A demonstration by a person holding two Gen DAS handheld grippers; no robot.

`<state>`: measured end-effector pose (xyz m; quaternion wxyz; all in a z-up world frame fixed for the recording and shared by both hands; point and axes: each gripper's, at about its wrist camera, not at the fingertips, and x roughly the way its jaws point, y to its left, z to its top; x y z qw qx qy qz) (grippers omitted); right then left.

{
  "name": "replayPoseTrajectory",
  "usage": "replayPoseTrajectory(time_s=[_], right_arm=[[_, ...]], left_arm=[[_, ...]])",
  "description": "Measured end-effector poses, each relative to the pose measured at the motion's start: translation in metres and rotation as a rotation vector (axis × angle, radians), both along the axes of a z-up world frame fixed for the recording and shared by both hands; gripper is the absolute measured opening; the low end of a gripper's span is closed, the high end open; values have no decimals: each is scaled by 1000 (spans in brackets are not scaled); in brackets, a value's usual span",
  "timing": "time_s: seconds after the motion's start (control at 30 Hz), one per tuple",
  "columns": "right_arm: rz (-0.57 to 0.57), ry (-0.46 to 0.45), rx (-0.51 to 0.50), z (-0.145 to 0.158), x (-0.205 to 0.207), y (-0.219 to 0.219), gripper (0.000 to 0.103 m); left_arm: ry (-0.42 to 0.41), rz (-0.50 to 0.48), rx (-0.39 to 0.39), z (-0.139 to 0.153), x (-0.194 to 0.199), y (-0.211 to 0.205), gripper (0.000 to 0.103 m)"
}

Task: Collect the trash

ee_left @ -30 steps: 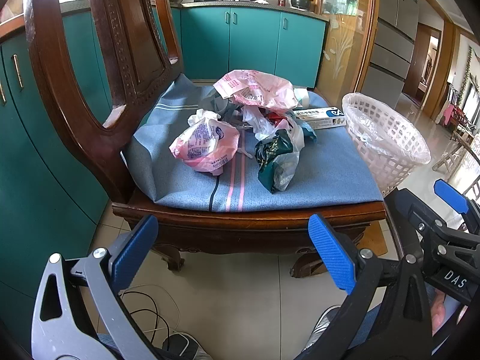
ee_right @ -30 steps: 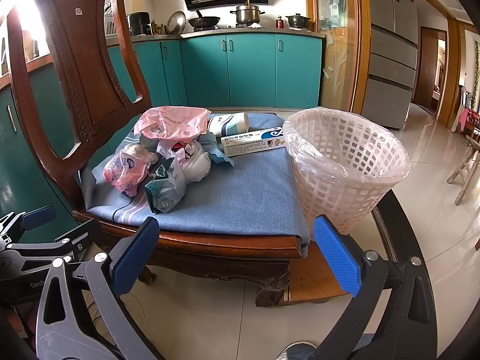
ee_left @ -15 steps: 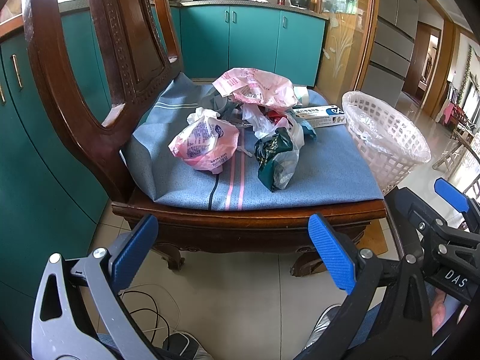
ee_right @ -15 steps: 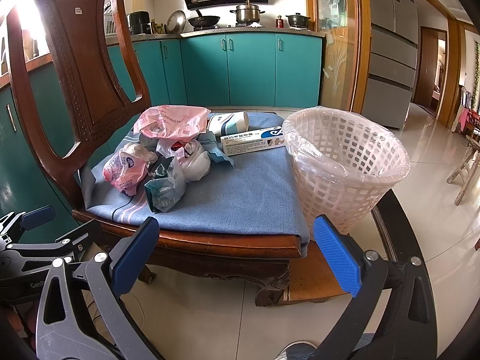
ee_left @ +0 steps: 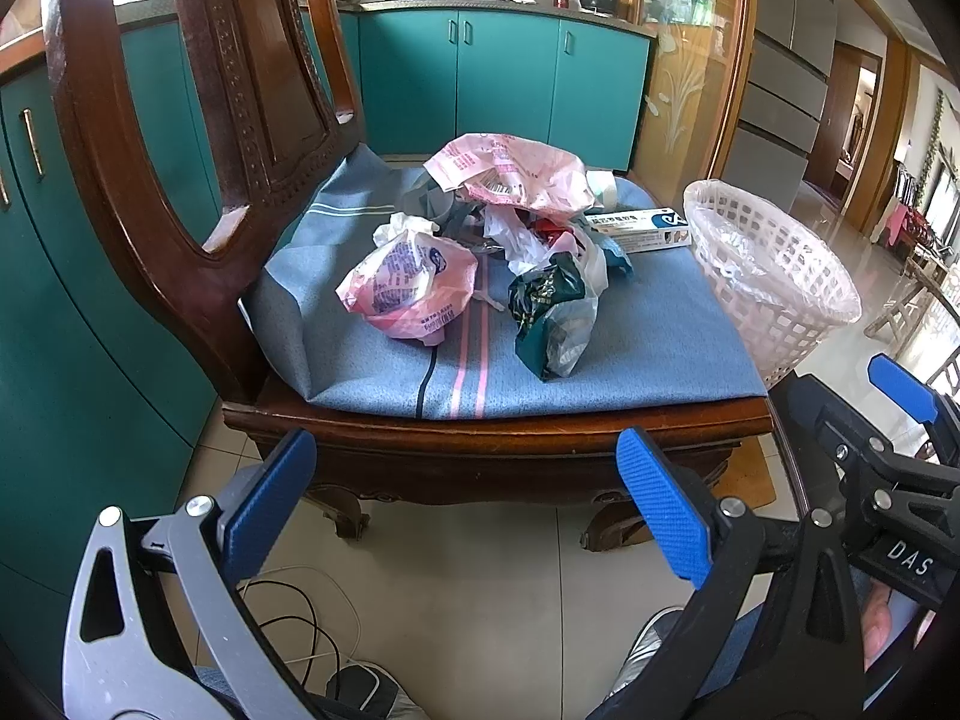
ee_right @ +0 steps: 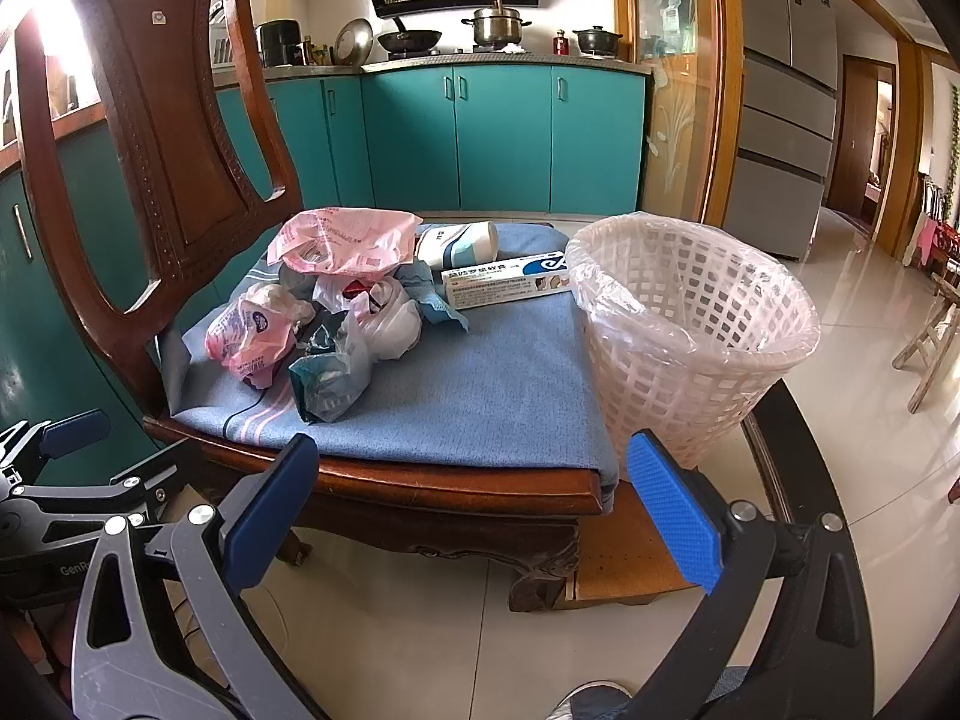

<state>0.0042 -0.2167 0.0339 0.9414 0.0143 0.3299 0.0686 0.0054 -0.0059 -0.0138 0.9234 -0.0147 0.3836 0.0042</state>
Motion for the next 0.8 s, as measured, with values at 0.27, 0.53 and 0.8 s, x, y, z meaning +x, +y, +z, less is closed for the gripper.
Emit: replayPoseTrajectory(time_s=[0.27, 0.53, 0.8], right_arm=[[1, 1, 0, 0, 0, 0, 100], [0, 3, -1, 0, 0, 0, 100], [53, 67, 9, -11, 20, 12, 100]], left_arm=[[0, -2, 1, 1, -1, -1, 100], [-4, 12, -8, 2, -1, 3, 100], [-34, 68, -62, 11, -2, 26, 100]])
